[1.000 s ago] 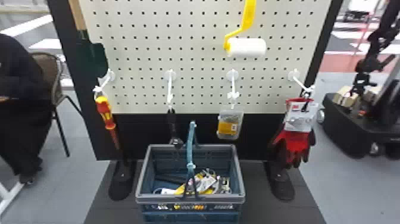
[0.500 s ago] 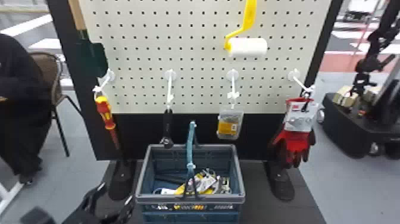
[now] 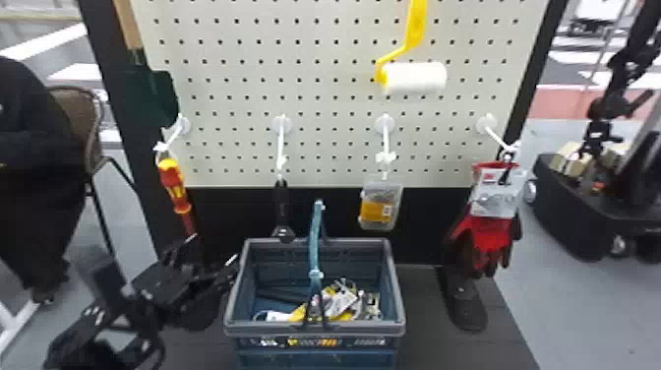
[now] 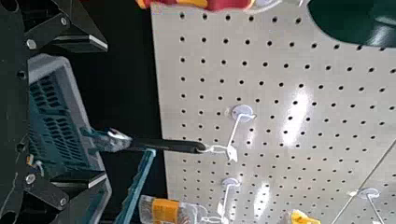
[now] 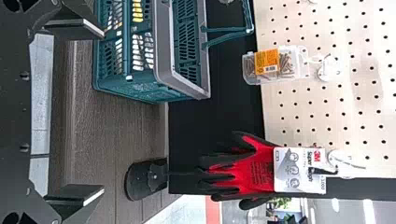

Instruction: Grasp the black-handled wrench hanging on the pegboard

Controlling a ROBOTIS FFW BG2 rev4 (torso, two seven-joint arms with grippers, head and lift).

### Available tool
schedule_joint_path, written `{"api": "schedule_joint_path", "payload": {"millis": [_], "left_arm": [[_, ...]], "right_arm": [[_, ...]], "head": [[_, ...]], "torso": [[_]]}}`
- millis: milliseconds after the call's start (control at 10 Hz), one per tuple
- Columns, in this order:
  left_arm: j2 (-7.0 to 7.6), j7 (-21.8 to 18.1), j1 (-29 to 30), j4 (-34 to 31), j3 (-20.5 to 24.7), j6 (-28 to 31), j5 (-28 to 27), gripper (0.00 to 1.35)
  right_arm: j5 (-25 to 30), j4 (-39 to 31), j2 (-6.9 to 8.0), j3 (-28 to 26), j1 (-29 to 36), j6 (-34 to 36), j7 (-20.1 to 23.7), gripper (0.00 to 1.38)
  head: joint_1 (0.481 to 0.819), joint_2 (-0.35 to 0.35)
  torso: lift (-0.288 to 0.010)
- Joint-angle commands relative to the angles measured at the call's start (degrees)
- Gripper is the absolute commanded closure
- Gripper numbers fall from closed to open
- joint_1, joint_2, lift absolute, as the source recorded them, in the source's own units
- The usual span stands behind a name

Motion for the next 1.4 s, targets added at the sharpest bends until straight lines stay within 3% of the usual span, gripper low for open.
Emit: {"api": "schedule_joint_path", "payload": {"millis": [0, 300, 400, 600, 700, 900, 1000, 1100, 1300], "left_arm": [[0.84, -1.1, -5.3, 3.7, -2.7, 1.6, 1.2, 0.30], [1.63, -3.7, -13.0, 10.0, -8.3, 4.4, 5.5, 0.25], [2.34, -4.8, -15.2, 13.9, -10.6, 4.3, 10.4, 0.21], [3.48, -7.0, -20.0, 17.9, -13.1, 4.7, 11.1, 0.07], [4.01, -8.9, -24.2, 23.2, -15.6, 2.3, 11.8, 0.06], [4.89, -9.5, -27.7, 27.6, -17.8, 2.1, 11.6, 0.06], [4.80, -9.8, -27.7, 27.4, -17.7, 3.4, 10.6, 0.44], [4.80, -9.5, -27.5, 27.4, -17.5, 2.4, 9.7, 1.18], [4.97, -9.7, -27.5, 26.2, -17.2, 1.5, 6.9, 1.22]], "right_arm": [[0.0, 0.1, 0.00, 0.1, -0.2, 0.0, 0.0, 0.13], [-0.1, 0.5, 0.00, 0.4, -0.7, 0.0, 0.0, 0.13], [-0.1, 0.6, 0.00, 0.4, -0.9, 0.0, 0.0, 0.13], [-0.2, 0.8, 0.00, 0.5, -0.9, 0.0, 0.0, 0.13], [-0.3, 0.9, 0.00, 0.5, -0.9, 0.0, 0.0, 0.13], [-0.4, 1.5, 0.00, 0.8, -1.6, 0.0, 0.3, 0.13], [-0.6, 1.5, 0.00, 0.8, -1.3, 0.0, 0.3, 0.13], [-0.6, 1.5, 0.00, 0.8, -1.3, 0.0, 0.3, 0.13], [-0.6, 1.5, -0.09, 0.8, -1.3, 0.0, 0.4, 0.13]], "head": [[0.549, 0.000], [0.549, 0.000], [0.549, 0.000], [0.549, 0.000], [0.549, 0.000], [0.549, 0.000], [0.549, 0.000], [0.549, 0.000], [0.549, 0.000]], "torso": [[-0.100], [-0.100], [-0.100], [-0.100], [-0.100], [-0.100], [-0.100], [-0.100], [-0.100]]}}
